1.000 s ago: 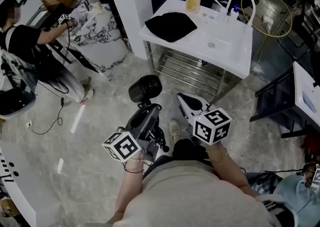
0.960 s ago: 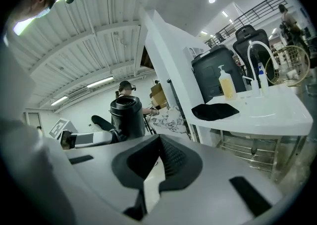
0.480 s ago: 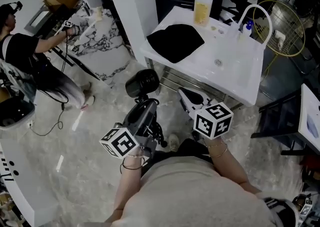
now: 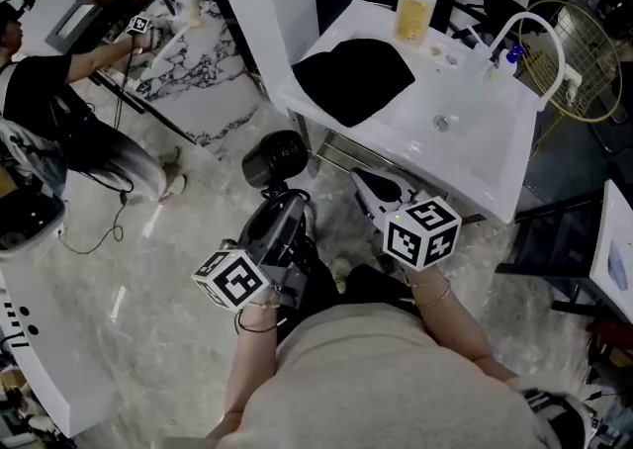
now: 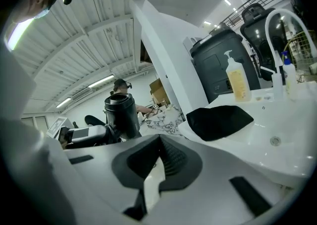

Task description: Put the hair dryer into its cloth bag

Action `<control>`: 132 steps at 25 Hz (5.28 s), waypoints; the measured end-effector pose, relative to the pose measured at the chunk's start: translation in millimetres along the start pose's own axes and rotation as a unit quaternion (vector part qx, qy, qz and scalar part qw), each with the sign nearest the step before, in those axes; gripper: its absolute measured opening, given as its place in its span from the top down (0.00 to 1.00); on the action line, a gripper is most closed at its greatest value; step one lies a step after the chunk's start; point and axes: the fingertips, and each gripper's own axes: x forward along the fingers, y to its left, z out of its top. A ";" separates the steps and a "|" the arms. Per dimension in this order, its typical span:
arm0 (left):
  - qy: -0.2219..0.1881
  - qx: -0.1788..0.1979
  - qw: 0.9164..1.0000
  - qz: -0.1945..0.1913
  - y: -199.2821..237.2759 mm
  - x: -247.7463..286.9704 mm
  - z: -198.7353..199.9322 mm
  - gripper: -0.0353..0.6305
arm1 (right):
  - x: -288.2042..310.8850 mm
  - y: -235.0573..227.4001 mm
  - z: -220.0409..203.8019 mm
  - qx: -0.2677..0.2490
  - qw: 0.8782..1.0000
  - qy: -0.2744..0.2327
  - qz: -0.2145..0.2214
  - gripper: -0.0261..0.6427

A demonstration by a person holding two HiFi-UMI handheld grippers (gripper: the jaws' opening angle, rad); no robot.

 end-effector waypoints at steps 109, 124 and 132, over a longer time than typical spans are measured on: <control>0.520 0.296 0.799 -0.059 174.2 237.3 14.1 0.62 | 178.3 -193.8 69.3 -0.003 0.986 0.065 -0.153 0.94; 0.525 0.363 0.770 -0.012 182.6 283.5 18.0 0.61 | 179.4 -192.0 52.2 0.012 0.985 0.082 -0.151 0.94; 0.551 0.394 0.736 0.010 190.4 293.1 10.0 0.61 | 183.4 -186.7 34.2 0.009 0.982 0.109 -0.151 0.94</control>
